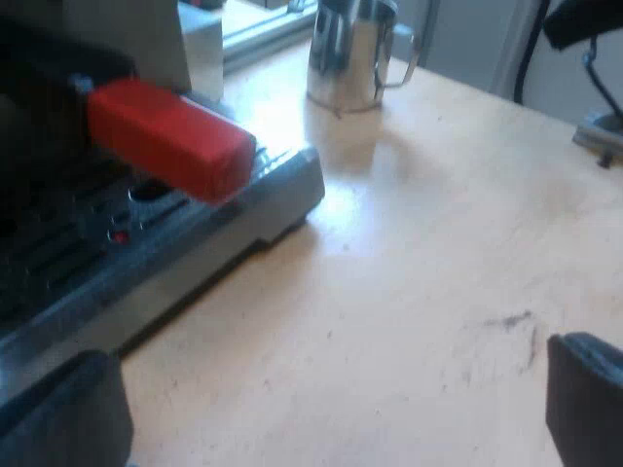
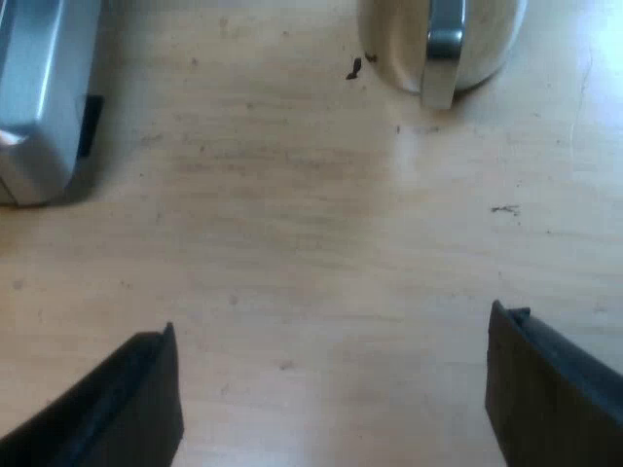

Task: Place mug into machine

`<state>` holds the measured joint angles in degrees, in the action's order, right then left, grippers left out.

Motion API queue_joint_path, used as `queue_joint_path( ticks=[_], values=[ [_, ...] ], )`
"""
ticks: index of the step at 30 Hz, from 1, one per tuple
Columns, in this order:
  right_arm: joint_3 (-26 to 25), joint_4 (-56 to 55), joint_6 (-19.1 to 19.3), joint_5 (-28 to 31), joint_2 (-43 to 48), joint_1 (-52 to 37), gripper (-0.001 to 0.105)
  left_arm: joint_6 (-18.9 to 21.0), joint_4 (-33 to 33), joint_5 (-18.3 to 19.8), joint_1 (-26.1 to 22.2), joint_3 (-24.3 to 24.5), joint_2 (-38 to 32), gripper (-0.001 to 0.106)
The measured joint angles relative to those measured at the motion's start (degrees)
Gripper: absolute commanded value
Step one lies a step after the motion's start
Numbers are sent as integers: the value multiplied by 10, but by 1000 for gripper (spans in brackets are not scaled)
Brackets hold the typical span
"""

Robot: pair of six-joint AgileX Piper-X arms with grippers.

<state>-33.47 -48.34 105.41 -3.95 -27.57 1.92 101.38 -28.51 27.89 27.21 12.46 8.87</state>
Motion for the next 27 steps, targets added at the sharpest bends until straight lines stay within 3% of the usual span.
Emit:
queue_joint_path(
  ticks=[8,19,27],
  values=[
    [69,115,0,20,0,0,67,-7,35,1,0,-16,0,89],
    [223,383,1,61,0,0,65,-11,35,2,0,-16,0,89],
    [269,559,3,66,-50,0,63,-11,35,2,0,-16,0,89]
  ],
)
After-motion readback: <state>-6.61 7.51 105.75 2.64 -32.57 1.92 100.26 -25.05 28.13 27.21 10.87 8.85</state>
